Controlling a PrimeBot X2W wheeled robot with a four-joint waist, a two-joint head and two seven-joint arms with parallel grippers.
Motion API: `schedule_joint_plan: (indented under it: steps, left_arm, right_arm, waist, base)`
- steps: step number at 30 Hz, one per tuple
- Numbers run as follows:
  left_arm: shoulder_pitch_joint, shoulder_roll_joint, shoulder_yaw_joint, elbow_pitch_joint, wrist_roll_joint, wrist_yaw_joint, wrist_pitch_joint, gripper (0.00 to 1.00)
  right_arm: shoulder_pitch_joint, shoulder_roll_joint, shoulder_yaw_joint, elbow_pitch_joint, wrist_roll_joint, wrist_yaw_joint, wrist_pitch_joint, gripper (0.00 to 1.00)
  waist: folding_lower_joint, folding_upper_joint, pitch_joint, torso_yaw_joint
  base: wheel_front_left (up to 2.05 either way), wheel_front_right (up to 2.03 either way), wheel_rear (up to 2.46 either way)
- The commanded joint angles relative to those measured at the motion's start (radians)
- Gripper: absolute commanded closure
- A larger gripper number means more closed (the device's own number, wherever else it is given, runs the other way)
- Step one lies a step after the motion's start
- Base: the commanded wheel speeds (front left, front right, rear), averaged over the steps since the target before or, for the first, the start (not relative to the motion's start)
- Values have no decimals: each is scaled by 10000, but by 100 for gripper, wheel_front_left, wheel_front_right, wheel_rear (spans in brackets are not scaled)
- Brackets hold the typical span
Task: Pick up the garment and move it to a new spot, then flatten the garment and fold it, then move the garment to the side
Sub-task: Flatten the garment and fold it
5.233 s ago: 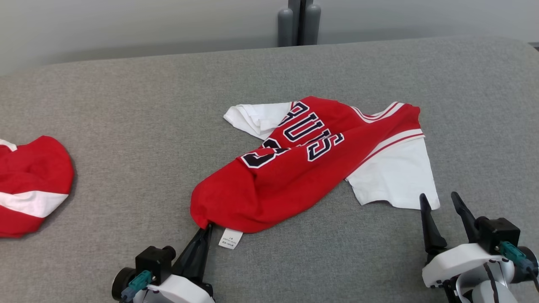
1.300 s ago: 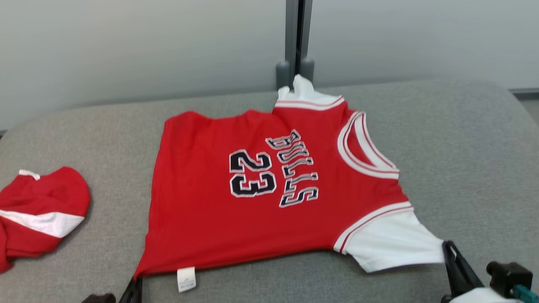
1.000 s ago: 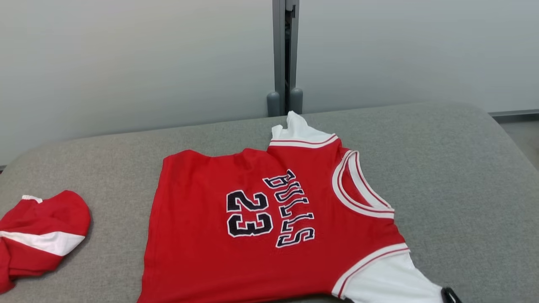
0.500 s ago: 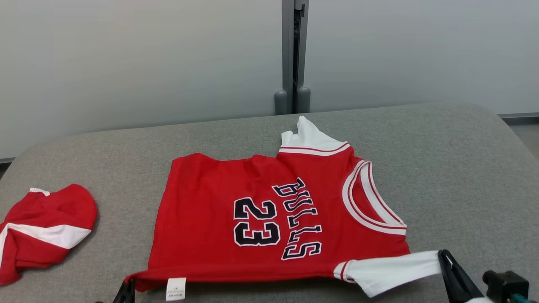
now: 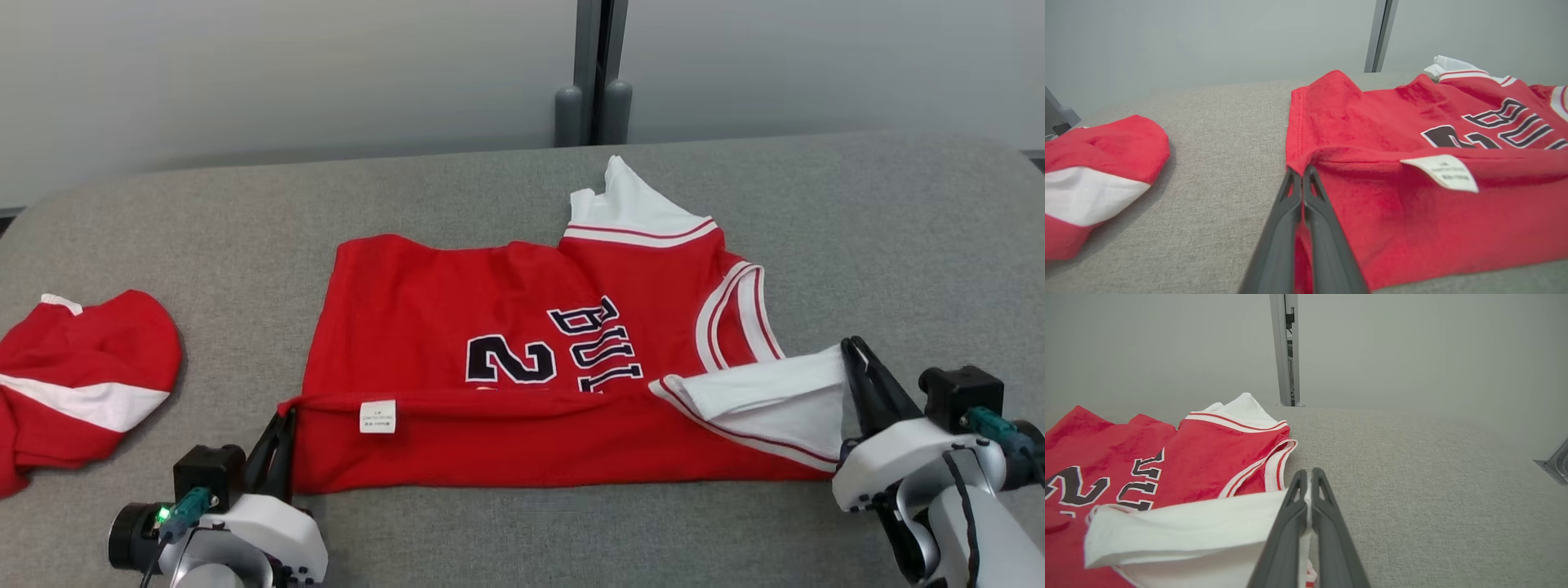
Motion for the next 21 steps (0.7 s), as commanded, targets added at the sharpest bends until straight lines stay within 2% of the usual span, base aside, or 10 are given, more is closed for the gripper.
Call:
schedule_joint_plan:
  steps: [1, 11, 12, 13, 14, 17, 21]
  left_arm:
    - [-319, 90, -24, 155, 55, -13, -9, 100]
    - [-1464, 101, -148, 864, 118, -21, -6, 100]
    - [-1527, 98, -179, 793, 164, -23, -6, 100]
    - [-1529, 91, -180, 747, 152, -18, -6, 35]
    - [-1509, 79, -143, 713, 101, 23, -6, 0]
    - [-1361, 32, -33, 430, -37, 184, -6, 0]
    - [-768, -31, 104, -39, -232, 395, -5, 0]
  right_arm:
    - [-280, -77, -33, 205, -132, -3, 3, 100]
    - [-1727, 65, -151, 1247, -656, -3, 3, 100]
    - [-1831, 100, -206, 1345, -672, -3, 3, 95]
    - [-1911, 124, -299, 1417, -660, -3, 3, 46]
    - [-1959, 153, -361, 1482, -702, -3, 3, 0]
    - [-1927, 227, -601, 1173, -783, -3, 3, 0]
    - [-1137, 218, -1010, 412, -651, -3, 3, 0]
  waist:
    - [0, 0, 464, 45]
    - [0, 0, 1264, 80]
    - [0, 0, 1297, 87]
    - [0, 0, 1323, 98]
    - [0, 0, 1344, 111]
    - [0, 0, 1359, 163]
    - [0, 0, 1246, 209]
  base:
    - [0, 0, 0]
    - [0, 0, 0]
    - [0, 0, 0]
    - [0, 0, 0]
    - [0, 0, 0]
    - [0, 0, 0]
    - [0, 0, 0]
